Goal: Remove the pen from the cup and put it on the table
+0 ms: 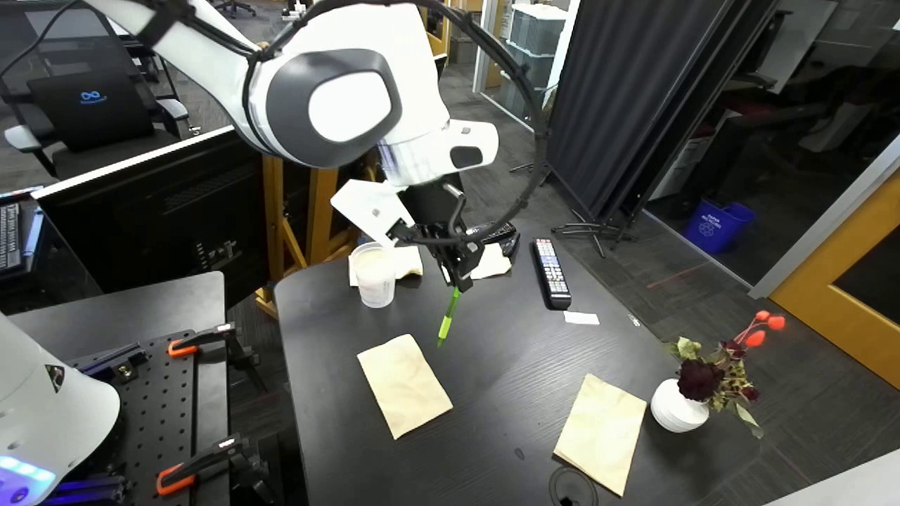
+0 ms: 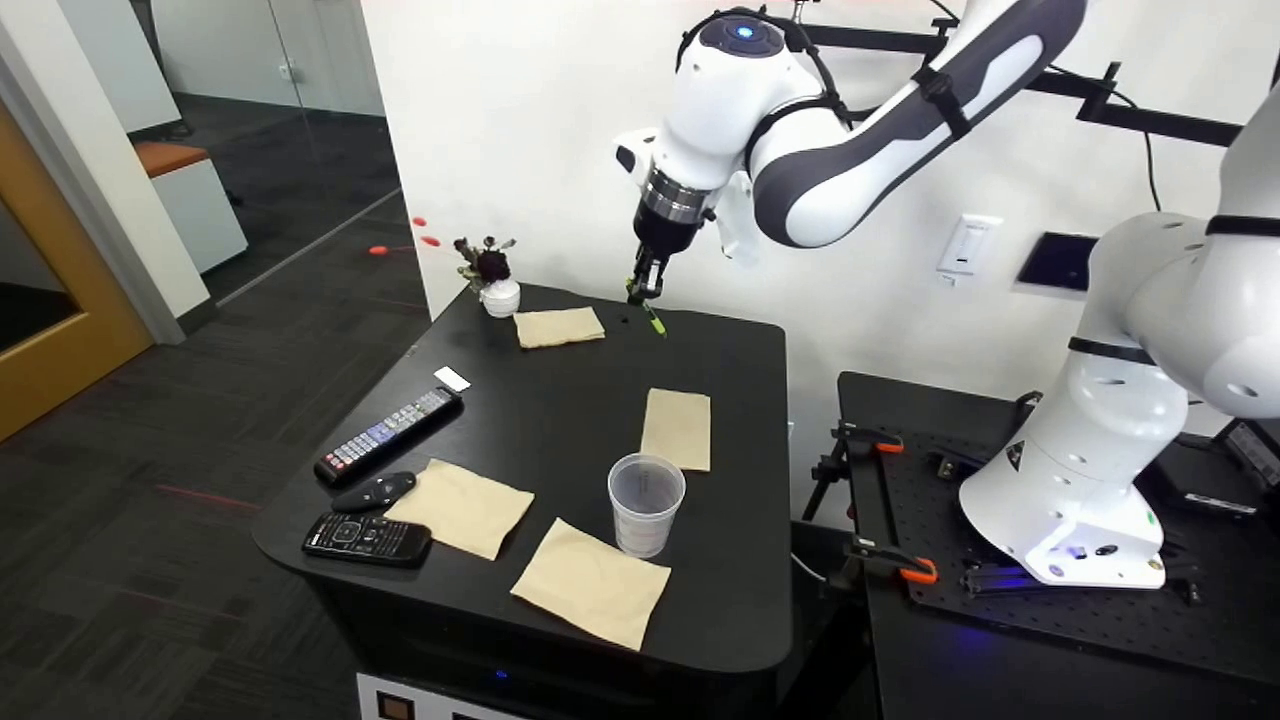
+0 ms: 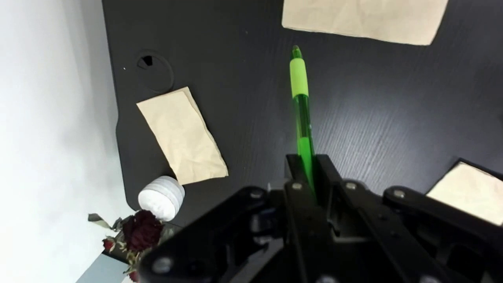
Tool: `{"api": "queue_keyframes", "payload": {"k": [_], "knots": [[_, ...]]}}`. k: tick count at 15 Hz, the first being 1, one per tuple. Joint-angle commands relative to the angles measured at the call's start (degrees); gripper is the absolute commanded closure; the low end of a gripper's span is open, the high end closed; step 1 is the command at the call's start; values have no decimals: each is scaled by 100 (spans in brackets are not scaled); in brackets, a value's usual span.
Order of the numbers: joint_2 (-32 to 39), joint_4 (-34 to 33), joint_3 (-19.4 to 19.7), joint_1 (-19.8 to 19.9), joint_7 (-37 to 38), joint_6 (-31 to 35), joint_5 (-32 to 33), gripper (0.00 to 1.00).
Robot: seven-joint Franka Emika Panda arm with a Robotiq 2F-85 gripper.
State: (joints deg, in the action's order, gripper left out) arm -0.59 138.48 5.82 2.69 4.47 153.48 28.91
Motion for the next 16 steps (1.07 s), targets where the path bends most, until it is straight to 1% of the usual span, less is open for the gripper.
{"api": "queue_keyframes", "payload": {"k": [1, 5, 8, 11, 16], "knots": [[722, -586, 83, 215, -534, -172, -59, 97], [1428, -1052, 245, 314, -917, -228, -128, 97], [1894, -1373, 404, 315, -954, -331, -70, 97], [2271, -1651, 542, 284, -901, -572, -31, 97], [2763, -2014, 624, 283, -908, -996, -52, 97]]}}
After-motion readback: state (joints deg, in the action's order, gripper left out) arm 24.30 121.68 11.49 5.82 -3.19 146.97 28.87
